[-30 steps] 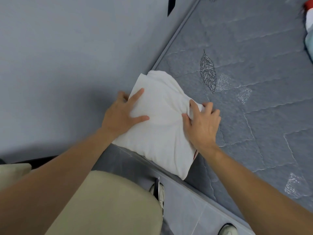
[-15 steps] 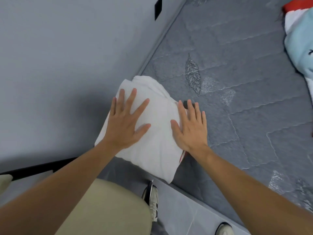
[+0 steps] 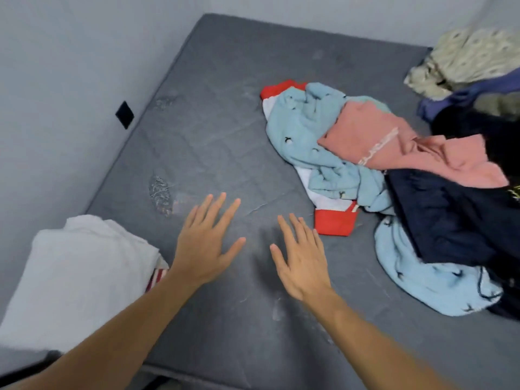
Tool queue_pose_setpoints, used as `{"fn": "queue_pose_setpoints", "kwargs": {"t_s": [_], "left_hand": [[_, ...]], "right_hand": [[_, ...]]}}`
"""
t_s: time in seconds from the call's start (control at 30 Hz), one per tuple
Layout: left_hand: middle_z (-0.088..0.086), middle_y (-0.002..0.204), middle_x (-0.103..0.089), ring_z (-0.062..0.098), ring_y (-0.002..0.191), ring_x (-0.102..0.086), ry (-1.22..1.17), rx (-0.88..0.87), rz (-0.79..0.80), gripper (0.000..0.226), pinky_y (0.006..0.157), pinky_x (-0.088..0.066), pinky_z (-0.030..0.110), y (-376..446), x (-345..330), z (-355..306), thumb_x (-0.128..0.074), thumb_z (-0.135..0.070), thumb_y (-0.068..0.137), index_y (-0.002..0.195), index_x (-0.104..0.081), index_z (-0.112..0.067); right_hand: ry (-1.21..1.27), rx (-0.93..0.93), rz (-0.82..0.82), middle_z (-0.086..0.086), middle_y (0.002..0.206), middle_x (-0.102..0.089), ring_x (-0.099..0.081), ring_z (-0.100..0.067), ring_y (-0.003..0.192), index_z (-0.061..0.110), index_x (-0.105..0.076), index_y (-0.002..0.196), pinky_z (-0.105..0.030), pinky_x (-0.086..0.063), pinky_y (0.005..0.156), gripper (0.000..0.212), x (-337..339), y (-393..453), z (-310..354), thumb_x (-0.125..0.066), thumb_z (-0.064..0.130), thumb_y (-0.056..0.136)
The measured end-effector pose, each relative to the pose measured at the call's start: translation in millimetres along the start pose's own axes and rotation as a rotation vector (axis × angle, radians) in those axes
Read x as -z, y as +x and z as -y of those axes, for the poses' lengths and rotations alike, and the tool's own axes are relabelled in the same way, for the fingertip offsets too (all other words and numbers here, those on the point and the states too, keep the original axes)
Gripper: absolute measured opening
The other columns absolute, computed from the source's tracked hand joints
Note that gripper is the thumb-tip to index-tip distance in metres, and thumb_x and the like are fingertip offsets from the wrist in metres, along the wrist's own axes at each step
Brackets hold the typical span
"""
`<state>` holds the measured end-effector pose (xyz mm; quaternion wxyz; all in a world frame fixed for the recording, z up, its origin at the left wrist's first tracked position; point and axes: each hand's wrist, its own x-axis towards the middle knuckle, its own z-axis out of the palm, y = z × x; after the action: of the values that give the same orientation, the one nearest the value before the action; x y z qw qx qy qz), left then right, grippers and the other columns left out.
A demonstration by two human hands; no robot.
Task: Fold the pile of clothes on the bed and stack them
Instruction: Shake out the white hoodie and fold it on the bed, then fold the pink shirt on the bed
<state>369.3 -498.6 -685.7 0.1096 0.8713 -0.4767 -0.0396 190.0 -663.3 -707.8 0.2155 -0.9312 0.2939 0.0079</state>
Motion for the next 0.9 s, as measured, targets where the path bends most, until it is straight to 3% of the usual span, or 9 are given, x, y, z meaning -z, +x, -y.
{"fn": "queue_pose_setpoints", "kwargs": {"t_s": [0.17, 0.33, 0.5, 0.63, 0.9], "left_hand": [[0.005, 0.171, -0.027, 0.029, 0.159, -0.023, -0.088, -0.004, 0.039, 0.077, 0.125, -0.028, 0.049, 59.2, 6.0, -125.5, -0.032, -0.066, 0.098, 0.165, -0.027, -0.027], [0.004, 0.171, -0.027, 0.028, 0.159, -0.023, -0.157, -0.086, 0.05, 0.077, 0.126, -0.027, 0.048, 116.5, -12.5, -193.4, -0.035, -0.064, 0.099, 0.165, -0.027, -0.027], [0.006, 0.169, -0.032, 0.03, 0.156, -0.029, -0.162, -0.134, 0.079, 0.077, 0.123, -0.033, 0.048, 168.3, -42.8, -223.7, -0.036, -0.063, 0.098, 0.165, -0.03, -0.024], [0.004, 0.169, -0.032, 0.026, 0.155, -0.03, -0.174, -0.157, 0.083, 0.074, 0.121, -0.036, 0.046, 205.3, -65.0, -241.8, -0.035, -0.063, 0.102, 0.165, -0.029, -0.025], [0.003, 0.165, -0.034, 0.025, 0.147, -0.036, -0.322, 0.122, 0.088, 0.068, 0.114, -0.04, 0.048, 318.5, -99.7, -237.5, -0.047, -0.051, 0.106, 0.165, -0.026, -0.023]], "right_hand": [[-0.065, -0.071, -0.053, -0.001, 0.173, -0.017, -0.009, -0.02, 0.161, 0.027, -0.021, 0.166, -0.043, -0.008, 0.131, 0.068, 89.1, -21.3, -122.1, -0.028, 0.055, 0.105], [-0.087, -0.109, -0.105, 0.0, 0.174, -0.015, -0.008, -0.02, 0.161, 0.028, -0.018, 0.166, -0.044, -0.01, 0.131, 0.068, 132.9, -1.2, -195.4, -0.029, 0.056, 0.105], [-0.12, -0.165, -0.128, 0.0, 0.175, -0.008, -0.001, -0.018, 0.161, 0.027, -0.013, 0.167, -0.04, -0.002, 0.131, 0.067, 149.2, 26.6, -255.6, -0.032, 0.053, 0.108], [-0.138, -0.181, -0.137, -0.002, 0.175, -0.008, -0.001, -0.021, 0.162, 0.025, -0.012, 0.167, -0.041, -0.005, 0.131, 0.067, 159.5, 55.3, -297.1, -0.033, 0.05, 0.109], [-0.106, -0.062, -0.108, -0.009, 0.173, -0.016, -0.01, -0.026, 0.16, 0.019, -0.02, 0.165, -0.04, -0.008, 0.13, 0.067, 175.7, 158.3, -339.8, -0.04, 0.046, 0.107]]}}
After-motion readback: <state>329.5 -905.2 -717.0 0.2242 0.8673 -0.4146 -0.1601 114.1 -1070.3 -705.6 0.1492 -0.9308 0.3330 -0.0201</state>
